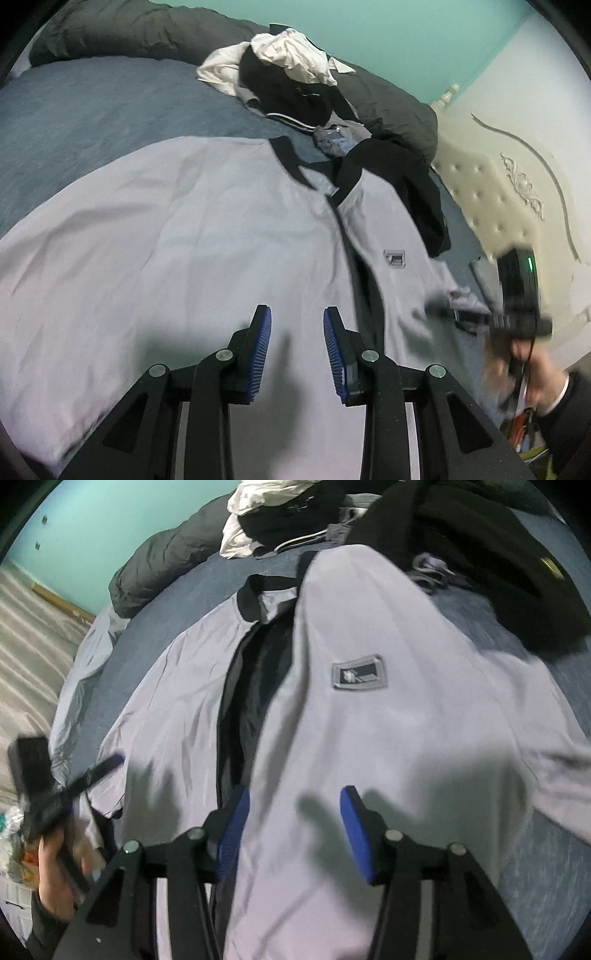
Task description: Fold clothes
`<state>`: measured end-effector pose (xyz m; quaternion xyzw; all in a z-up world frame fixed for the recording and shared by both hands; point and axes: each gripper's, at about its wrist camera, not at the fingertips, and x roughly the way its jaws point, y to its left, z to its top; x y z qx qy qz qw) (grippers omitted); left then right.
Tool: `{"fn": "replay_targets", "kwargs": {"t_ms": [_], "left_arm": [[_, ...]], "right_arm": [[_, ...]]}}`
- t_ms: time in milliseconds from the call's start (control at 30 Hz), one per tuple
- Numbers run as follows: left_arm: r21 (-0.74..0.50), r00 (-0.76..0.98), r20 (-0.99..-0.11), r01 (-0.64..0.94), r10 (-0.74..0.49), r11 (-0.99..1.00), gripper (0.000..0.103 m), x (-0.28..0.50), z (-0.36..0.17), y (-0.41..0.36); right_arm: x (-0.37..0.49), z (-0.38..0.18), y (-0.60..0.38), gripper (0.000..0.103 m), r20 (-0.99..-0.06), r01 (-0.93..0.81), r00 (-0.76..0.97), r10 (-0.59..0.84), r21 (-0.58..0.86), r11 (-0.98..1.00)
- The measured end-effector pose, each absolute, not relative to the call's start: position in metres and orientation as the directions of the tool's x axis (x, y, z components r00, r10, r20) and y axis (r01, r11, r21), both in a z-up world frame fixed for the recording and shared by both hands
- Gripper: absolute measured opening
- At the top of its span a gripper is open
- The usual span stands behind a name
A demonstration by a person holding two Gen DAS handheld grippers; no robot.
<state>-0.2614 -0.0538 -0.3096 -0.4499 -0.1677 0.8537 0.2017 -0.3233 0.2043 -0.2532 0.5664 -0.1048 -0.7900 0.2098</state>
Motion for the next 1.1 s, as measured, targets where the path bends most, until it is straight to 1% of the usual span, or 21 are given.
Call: {"fn": "replay_targets", "kwargs": {"t_ms": [200,267,400,467,500,533,567,633,667,700,800,967,1100], "left_arm": [[-0.463,-0.580,-0.674,-0.152,0.458,-0.873,0.032,-0.228,-0.323,-0.072],[-0.451,-0.587,-0.677,-0.147,0.445,-0.880,0.032,-0.222,-0.327,-0.074],[-0.430,-0.587,-0.684,-0.156,0.434,-0.889,0.033,-0.216,-0.336,-0.073],[-0.426,-0.590,-0.680,-0.163,0.434,-0.890,0.033,-0.212,-0.338,-0.073],[-0.426,-0.593,-0.679,-0.164,0.434,-0.890,0.033,-0.211,-0.339,-0.074],[-0.428,-0.595,-0.675,-0.166,0.436,-0.889,0.033,-0.210,-0.339,-0.074],[-0.428,-0.598,-0.672,-0.168,0.437,-0.888,0.033,-0.210,-0.338,-0.075],[-0.431,-0.603,-0.665,-0.172,0.441,-0.886,0.033,-0.209,-0.337,-0.076],[-0.437,-0.607,-0.658,-0.174,0.446,-0.882,0.033,-0.208,-0.335,-0.078],[-0.438,-0.612,-0.653,-0.175,0.446,-0.882,0.033,-0.208,-0.333,-0.079],[-0.437,-0.620,-0.646,-0.178,0.445,-0.882,0.033,-0.206,-0.330,-0.080],[-0.452,-0.617,-0.642,-0.175,0.455,-0.875,0.033,-0.207,-0.332,-0.083],[-0.460,-0.615,-0.641,-0.172,0.460,-0.871,0.034,-0.207,-0.334,-0.084]], "right_arm": [[-0.345,-0.263,0.172,0.052,-0.881,0.229,-0.295,-0.369,0.310,-0.923],[-0.348,-0.263,0.164,0.052,-0.887,0.249,-0.305,-0.345,0.276,-0.928],[-0.355,-0.271,0.145,0.051,-0.920,0.295,-0.311,-0.237,0.144,-0.945],[-0.355,-0.277,0.137,0.038,-0.929,0.321,-0.315,-0.194,0.088,-0.943],[-0.354,-0.279,0.134,0.029,-0.932,0.334,-0.318,-0.174,0.062,-0.941],[-0.353,-0.282,0.132,0.022,-0.934,0.340,-0.324,-0.150,0.032,-0.940],[-0.352,-0.285,0.131,0.019,-0.935,0.346,-0.331,-0.127,0.005,-0.938],[-0.350,-0.284,0.137,0.014,-0.930,0.331,-0.347,-0.119,-0.003,-0.944],[-0.349,-0.284,0.140,0.012,-0.927,0.323,-0.356,-0.117,-0.005,-0.946],[-0.349,-0.280,0.145,0.002,-0.919,0.307,-0.373,-0.131,0.012,-0.952],[-0.346,-0.260,0.166,0.002,-0.878,0.267,-0.425,-0.221,0.112,-0.957],[-0.338,-0.228,0.174,0.002,-0.802,0.294,-0.463,-0.377,0.262,-0.919],[-0.333,-0.212,0.165,0.002,-0.758,0.351,-0.467,-0.456,0.314,-0.882]]}}
